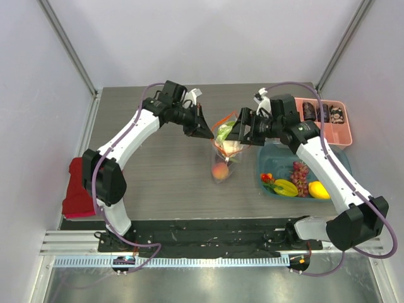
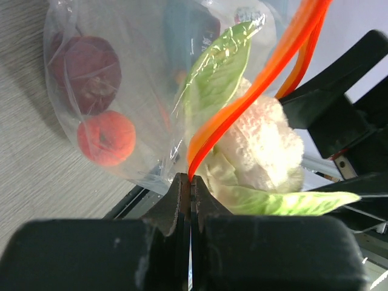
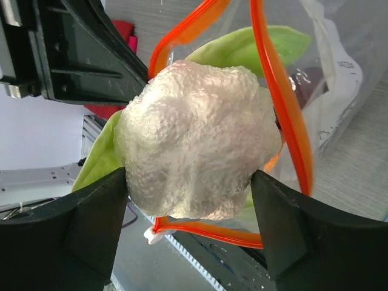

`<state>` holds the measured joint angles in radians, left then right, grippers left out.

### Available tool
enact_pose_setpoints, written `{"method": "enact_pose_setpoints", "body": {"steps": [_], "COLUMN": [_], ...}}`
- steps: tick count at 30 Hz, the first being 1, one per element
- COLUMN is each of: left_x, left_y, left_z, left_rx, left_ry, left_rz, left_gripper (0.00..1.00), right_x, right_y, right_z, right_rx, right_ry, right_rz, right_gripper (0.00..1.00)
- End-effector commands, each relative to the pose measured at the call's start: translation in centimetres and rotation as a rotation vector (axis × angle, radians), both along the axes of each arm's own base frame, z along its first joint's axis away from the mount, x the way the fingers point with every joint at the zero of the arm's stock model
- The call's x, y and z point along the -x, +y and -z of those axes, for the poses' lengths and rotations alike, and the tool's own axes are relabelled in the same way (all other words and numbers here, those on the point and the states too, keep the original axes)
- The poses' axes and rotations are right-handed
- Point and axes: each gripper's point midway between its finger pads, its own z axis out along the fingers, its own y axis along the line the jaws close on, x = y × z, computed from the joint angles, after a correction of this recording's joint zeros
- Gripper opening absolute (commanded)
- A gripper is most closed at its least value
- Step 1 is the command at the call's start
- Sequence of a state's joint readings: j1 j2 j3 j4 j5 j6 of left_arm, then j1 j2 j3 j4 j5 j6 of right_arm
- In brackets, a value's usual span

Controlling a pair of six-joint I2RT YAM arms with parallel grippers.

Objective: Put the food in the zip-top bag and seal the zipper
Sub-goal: Place the fake vegetable in the zipper food storage bag, then adjust the zipper food storage bag at the center of the board.

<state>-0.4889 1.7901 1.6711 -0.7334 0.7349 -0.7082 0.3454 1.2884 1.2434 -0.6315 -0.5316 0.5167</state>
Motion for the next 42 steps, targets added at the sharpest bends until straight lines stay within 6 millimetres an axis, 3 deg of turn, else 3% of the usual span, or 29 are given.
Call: {"method": "enact_pose_setpoints", "body": {"steps": [1,5,11,18,21,27,32,35,38,39,42], "left_x": [0.1,0.0,0.1,0.2,0.4,0.5,0.8,1.2,1.9,2.1,3.0], "left_y": [-0.5,-0.5,-0.6,-0.3,-0.3,-0.3,-0.2,0.1,0.3,0.4,0.4], "left_z": [-3.1,-3.3,-3.1,-3.2,-3.1,-2.8,-3.2,-3.7,-3.6,-4.1,-5.9], "left_rx": [0.066,0.067,0.069,0.058,0.054,0.056,0.06,0.062,0.049,0.048,0.048], "left_ry": [-0.062,-0.068,-0.054,-0.068,-0.065,-0.06,-0.071,-0.097,-0.115,-0.137,-0.158], "left_rz": [0.014,0.014,0.022,0.026,0.032,0.035,0.041,0.054,0.073,0.08,0.085], "left_gripper": [0.0,0.0,0.0,0.0,0.0,0.0,0.0,0.0,0.0,0.0,0.0], "right_x": [-1.0,-0.9,-0.9,-2.3,-2.2,-0.1,0.8,0.9,0.3,0.0,0.3], "right_y": [0.2,-0.1,-0.7,-5.6,-7.6,-5.6,-4.7,-4.6,-4.5,-4.2,-2.7], "right_z": [-4.6,-6.2,-6.4,-6.1,-4.5,-2.0,0.2,1.6,1.3,-0.2,-5.2], "right_rx": [-0.012,0.012,0.058,0.153,0.204,0.118,0.146,0.169,0.175,0.158,0.024], "right_ry": [-0.143,-0.199,-0.223,-0.222,-0.168,-0.075,-0.034,-0.008,-0.016,-0.05,-0.104], "right_rz": [-0.023,-0.054,-0.069,0.019,0.024,-0.113,-0.177,-0.189,-0.186,-0.187,-0.207], "right_gripper": [0.87,0.98,0.99,0.89,0.83,0.74,0.7,0.61,0.16,0.01,0.01]}}
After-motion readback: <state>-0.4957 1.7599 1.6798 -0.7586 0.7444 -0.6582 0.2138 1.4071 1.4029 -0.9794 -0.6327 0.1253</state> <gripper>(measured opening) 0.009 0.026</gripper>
